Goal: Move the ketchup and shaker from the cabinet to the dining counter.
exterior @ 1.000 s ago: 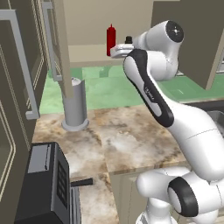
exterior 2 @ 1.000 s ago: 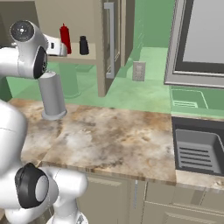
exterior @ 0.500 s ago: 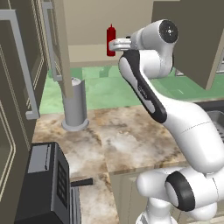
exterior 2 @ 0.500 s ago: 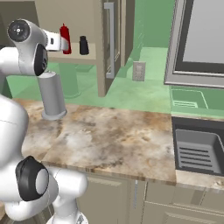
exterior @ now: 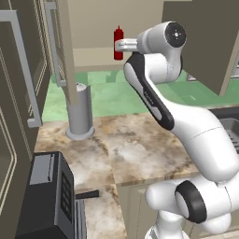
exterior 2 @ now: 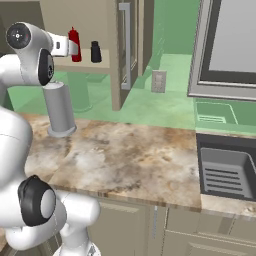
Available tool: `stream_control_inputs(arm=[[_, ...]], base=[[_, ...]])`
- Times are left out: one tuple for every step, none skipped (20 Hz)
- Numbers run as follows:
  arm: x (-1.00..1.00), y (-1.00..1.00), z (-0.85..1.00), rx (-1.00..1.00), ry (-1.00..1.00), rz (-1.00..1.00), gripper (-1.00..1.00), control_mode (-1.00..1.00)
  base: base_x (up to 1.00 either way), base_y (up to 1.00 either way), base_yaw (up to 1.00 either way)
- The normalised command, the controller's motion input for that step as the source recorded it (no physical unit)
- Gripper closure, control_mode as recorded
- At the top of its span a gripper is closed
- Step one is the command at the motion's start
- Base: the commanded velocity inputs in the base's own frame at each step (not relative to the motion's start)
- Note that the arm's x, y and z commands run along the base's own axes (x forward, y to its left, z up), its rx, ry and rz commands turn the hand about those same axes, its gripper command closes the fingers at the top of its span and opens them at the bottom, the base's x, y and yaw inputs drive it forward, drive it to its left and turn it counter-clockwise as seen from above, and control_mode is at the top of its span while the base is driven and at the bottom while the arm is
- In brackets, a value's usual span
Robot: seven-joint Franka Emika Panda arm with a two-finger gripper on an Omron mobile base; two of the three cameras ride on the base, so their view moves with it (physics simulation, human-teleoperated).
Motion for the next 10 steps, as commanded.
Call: stream_control_inputs(arm=[[0.04, 0.0, 0.0, 0.0, 0.0, -0.01, -1.0, -1.0], [0.06, 0.0, 0.0, 0.0, 0.0, 0.0, -1.0, -1.0], [0.07, 0.0, 0.0, 0.0, -0.02, 0.0, -1.0, -1.0], [0.08, 0.0, 0.0, 0.0, -0.03, 0.0, -1.0, -1.0], [0.04, 0.0, 0.0, 0.0, -0.05, 0.0, -1.0, -1.0], [0.01, 0.0, 0.0, 0.0, -0.06, 0.0, -1.0, -1.0], [0.0, 0.0, 0.0, 0.0, -0.04, 0.0, -1.0, -1.0], [0.0, 0.06, 0.0, 0.0, -0.02, 0.0, -1.0, -1.0], [0.01, 0.14, 0.0, 0.0, -0.02, 0.0, -1.0, -1.0], [0.0, 0.25, 0.0, 0.0, -0.04, 0.0, -1.0, -1.0]], base=[[0.0, 0.0, 0.0], [0.0, 0.0, 0.0], [0.0, 0.0, 0.0], [0.0, 0.0, 0.0], [0.0, 0.0, 0.0], [0.0, 0.0, 0.0], [0.0, 0.0, 0.0], [0.0, 0.0, 0.0], [0.0, 0.0, 0.0], [0.0, 0.0, 0.0]])
